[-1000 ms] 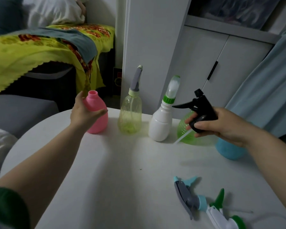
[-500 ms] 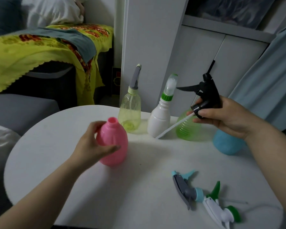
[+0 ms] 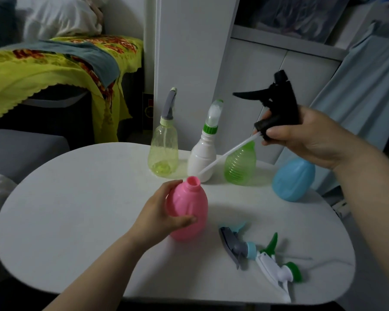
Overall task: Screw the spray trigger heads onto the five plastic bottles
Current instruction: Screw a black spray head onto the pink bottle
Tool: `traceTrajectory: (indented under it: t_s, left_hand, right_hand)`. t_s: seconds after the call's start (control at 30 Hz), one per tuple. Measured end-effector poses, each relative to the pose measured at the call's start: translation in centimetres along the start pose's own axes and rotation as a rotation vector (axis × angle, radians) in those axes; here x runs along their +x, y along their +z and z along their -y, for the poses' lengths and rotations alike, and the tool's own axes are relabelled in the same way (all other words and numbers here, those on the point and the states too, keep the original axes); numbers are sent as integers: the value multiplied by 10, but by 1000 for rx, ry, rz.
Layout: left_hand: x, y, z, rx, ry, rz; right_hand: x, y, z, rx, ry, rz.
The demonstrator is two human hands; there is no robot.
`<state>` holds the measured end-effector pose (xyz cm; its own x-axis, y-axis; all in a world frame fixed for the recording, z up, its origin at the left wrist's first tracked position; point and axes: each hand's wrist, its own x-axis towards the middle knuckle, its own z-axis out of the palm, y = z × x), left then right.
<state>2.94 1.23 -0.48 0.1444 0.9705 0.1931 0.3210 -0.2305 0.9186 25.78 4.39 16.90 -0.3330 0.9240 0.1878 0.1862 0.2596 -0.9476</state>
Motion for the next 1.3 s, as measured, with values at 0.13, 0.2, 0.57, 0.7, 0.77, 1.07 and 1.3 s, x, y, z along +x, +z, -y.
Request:
traceTrajectory:
  t_s: [0.13, 0.2, 0.57, 0.7, 0.77, 1.07, 1.3]
  left_hand:
    - [3, 0, 2, 7, -22, 23]
    - [5, 0, 2, 9, -22, 35]
    - [10, 1, 8, 16, -2, 52]
    - [12, 5, 11, 1, 1, 40]
    - [12, 7, 11, -9, 5, 39]
    - [11, 6, 11, -14, -7, 36]
    - [11, 6, 9, -9, -24, 37]
  right_hand:
    - [5, 9, 2, -143, 16, 75]
    - [9, 15, 3, -209, 18, 105]
    - [23, 76, -32, -629, 148, 335]
    - [24, 81, -38, -662, 162, 361]
    - [24, 81, -38, -701, 155, 369]
    - [24, 90, -42, -857, 109, 230]
    - [19, 94, -39, -872, 221, 244]
